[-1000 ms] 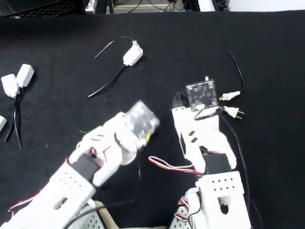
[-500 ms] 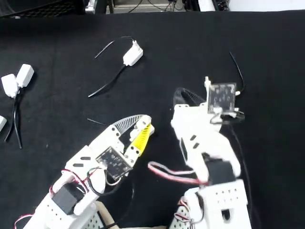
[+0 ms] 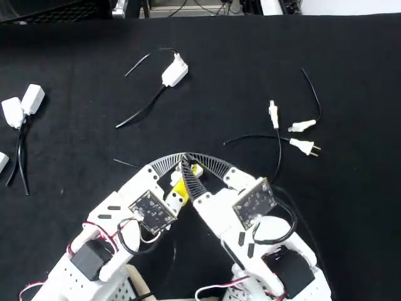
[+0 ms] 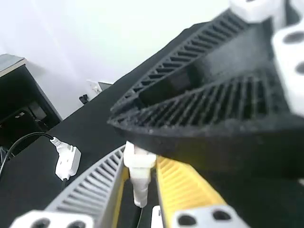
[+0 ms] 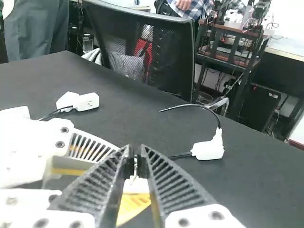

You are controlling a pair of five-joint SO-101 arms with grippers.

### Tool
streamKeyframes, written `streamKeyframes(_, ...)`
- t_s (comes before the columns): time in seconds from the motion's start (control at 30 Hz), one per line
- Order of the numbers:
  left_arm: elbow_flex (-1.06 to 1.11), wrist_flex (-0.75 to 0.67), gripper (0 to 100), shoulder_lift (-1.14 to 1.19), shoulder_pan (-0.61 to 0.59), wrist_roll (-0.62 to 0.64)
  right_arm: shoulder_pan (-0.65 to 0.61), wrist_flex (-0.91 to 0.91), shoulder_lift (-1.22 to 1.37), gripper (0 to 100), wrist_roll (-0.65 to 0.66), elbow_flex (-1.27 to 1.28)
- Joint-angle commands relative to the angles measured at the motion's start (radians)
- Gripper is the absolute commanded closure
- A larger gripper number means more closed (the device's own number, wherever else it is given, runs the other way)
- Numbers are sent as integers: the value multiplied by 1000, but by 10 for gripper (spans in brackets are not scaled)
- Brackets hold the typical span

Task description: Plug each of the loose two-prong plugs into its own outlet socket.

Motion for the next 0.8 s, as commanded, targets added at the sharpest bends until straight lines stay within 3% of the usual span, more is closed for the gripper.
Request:
streamKeyframes(0.0,-18,3,972,-9,27,-12,-25,2,-131,986,11,36)
streamKeyframes(0.13,-18,5,972,-3,35,-9,18,-31,-133,986,12,76)
streamKeyframes(0.4,-35,8,972,-11,48,-9,219,-204,-102,986,12,240)
streamKeyframes(0.57,-139,130,972,-11,54,-9,230,-213,-101,986,12,263)
streamKeyframes(0.77,-176,155,972,-11,50,-9,229,-219,-101,986,78,302)
